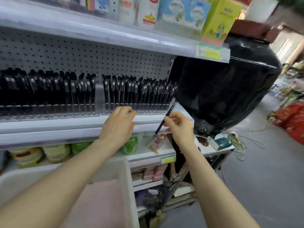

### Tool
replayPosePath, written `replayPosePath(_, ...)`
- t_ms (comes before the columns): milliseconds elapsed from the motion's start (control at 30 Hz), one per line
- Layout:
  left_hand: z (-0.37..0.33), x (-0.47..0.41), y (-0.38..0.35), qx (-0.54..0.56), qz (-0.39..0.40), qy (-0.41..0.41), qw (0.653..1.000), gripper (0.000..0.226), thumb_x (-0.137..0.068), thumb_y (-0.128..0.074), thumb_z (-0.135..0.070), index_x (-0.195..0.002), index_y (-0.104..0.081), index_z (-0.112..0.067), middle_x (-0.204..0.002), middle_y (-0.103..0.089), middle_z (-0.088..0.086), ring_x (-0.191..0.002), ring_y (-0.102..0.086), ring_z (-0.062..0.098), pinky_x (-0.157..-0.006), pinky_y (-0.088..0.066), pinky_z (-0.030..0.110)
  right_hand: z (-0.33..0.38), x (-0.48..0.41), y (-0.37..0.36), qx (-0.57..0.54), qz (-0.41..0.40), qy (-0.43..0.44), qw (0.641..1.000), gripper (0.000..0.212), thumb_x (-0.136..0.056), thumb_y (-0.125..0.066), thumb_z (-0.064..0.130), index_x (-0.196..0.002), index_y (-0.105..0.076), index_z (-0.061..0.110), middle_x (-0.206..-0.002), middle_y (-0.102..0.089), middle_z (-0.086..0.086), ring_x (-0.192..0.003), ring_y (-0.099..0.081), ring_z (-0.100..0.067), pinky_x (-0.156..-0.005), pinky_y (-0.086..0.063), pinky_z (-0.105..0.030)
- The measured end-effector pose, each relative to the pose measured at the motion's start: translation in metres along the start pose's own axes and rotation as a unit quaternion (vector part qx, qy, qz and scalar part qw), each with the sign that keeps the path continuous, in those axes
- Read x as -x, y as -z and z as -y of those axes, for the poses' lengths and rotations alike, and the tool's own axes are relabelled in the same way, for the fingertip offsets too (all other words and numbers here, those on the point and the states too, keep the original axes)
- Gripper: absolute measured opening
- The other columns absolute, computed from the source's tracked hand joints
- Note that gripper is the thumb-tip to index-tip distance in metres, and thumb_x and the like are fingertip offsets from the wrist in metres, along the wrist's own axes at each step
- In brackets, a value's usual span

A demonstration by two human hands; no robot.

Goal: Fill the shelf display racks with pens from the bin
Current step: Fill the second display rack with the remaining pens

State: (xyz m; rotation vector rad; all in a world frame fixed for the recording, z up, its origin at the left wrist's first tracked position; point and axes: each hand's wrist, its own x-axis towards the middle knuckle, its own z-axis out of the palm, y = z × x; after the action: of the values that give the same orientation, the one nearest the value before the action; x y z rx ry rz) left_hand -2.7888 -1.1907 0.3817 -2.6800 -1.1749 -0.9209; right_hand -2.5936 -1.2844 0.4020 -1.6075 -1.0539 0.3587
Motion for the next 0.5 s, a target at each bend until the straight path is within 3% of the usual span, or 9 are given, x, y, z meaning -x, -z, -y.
replayPosePath(133,-0.009,-0.037,-0.016,-0.023,0.005,0.001,1.000,0.049,-0.094,-0.057,-0.015,-0.141,-0.047,-0.007,-0.138,-0.046,0.008,-0.127,-0.040,0.028,-0.101,-0.045,0.042,0.000,-0.050,0.026,0.021,-0.091,0.051,0.994,0.011,-0.091,-0.065,0.021,-0.094,-0.067,0.011,-0.081,-0.070,-0.004,-0.069,-0.069,-0.014,-0.064,-0.059,-0.026)
replayPosePath(233,-0.012,-0.049,-0.029,-0.044,0.005,0.002,0.999,0.049,-0.092,-0.061,-0.013,-0.139,-0.049,-0.005,-0.134,-0.049,0.010,-0.123,-0.044,0.030,-0.100,-0.046,0.041,0.003,-0.084,0.037,0.046,-0.122,0.086,0.988,0.013,-0.093,-0.063,0.023,-0.098,-0.068,0.012,-0.079,-0.069,0.000,-0.072,-0.069,-0.012,-0.068,-0.060,-0.026)
replayPosePath(500,-0.013,-0.050,-0.048,-0.069,-0.017,0.024,0.997,0.047,-0.087,-0.066,-0.010,-0.132,-0.055,-0.002,-0.128,-0.056,0.014,-0.118,-0.049,0.033,-0.102,-0.044,0.045,-0.007,-0.136,0.026,0.083,-0.092,0.106,0.987,0.016,-0.093,-0.062,0.028,-0.103,-0.067,0.016,-0.084,-0.070,0.002,-0.080,-0.069,-0.016,-0.080,-0.057,-0.042)
